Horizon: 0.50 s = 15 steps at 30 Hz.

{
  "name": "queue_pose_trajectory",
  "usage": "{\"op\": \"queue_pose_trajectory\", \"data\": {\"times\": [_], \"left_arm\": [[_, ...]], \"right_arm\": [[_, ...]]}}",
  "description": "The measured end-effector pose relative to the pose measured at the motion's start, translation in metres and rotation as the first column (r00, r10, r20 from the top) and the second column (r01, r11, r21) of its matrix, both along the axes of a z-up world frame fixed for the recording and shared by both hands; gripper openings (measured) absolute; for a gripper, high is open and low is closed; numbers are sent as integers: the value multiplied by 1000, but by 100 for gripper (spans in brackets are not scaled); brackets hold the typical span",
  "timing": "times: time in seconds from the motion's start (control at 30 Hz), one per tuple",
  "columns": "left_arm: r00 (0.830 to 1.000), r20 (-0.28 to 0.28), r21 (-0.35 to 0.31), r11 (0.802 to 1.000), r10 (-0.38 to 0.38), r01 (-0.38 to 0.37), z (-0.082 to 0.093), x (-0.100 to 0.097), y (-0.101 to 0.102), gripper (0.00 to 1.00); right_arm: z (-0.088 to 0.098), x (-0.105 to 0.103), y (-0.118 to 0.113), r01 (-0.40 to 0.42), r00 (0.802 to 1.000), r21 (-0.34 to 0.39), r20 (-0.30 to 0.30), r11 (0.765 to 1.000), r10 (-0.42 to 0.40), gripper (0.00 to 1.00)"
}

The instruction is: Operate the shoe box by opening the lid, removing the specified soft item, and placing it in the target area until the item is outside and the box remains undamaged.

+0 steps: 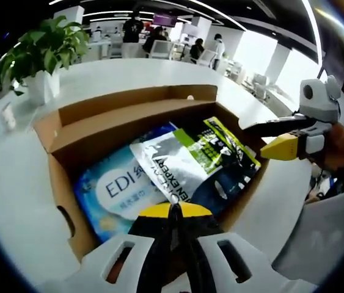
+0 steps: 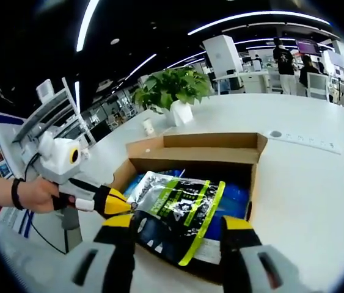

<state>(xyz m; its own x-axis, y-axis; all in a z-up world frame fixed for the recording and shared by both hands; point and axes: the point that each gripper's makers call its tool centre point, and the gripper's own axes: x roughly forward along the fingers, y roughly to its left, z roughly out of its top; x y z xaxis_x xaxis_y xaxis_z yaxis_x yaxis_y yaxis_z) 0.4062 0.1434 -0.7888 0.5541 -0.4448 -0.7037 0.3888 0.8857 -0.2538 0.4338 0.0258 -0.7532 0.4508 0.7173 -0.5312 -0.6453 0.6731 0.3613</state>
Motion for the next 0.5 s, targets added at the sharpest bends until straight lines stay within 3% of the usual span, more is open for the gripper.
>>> {"op": "queue_pose_trajectory", "data": {"times": [0.5], "left_arm": [[1000,-4,3,1000,-4,4,-2,-1,1,1]], "right_arm": [[-10,3,9,-3,999,-13,-42,1000,2,50]]}}
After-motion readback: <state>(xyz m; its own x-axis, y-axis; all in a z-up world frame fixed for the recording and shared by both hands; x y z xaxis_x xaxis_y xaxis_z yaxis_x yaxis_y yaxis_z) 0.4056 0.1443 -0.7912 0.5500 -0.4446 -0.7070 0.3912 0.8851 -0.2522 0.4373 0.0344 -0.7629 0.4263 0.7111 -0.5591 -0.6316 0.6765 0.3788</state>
